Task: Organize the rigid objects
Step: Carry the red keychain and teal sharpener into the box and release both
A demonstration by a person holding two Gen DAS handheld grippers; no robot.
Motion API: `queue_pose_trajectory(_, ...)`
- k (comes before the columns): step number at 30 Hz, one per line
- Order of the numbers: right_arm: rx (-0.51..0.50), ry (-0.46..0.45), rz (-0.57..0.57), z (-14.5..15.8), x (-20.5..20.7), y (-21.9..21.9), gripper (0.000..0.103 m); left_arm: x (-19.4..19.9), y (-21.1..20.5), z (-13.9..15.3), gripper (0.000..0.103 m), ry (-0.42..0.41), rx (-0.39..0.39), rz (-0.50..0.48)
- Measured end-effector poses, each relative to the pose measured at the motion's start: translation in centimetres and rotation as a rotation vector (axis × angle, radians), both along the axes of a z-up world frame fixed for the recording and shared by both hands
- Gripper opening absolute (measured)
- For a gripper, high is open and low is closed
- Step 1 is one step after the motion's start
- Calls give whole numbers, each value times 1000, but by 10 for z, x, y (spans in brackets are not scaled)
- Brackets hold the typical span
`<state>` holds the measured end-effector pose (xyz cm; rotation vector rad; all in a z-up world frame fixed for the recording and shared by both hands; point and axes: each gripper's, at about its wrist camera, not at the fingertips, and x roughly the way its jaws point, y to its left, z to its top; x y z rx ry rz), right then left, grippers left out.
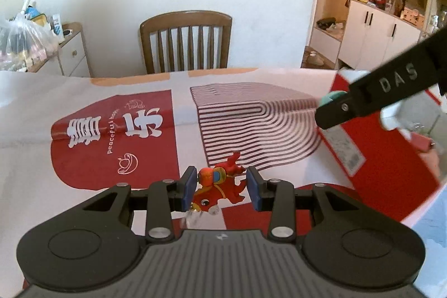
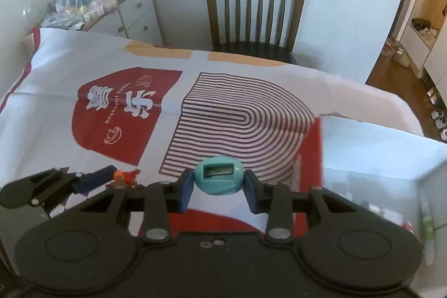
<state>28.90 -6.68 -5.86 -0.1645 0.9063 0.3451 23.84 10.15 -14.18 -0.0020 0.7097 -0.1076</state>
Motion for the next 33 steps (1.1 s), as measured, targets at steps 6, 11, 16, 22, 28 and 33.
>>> queue_pose_trajectory(6,27,-39,-9,22,-29,-26,37,-21,-9,34,38,-8,-27,-27)
queue_pose_trajectory(11,32,-65,-7,35,-49,-50,37,-31,-22,64,38,-5,-39,-55)
queue_pose_trajectory(16,41,-76,-14,43,-63,-75,37,-32,-37,87,38,9,-78,-66)
queue_pose_trajectory(22,49,-92,-36,52,-71,-118,37,-30,-68,109,38,-8,-100,-89)
queue_pose_trajectory(28,45,-92,-70,48,-71,-164,37,-20,-112,123,38,-28,-98,-135)
queue_pose_trajectory(33,41,-90,-98,42,-67,-199,37,-9,-154,122,38,-20,-72,-177)
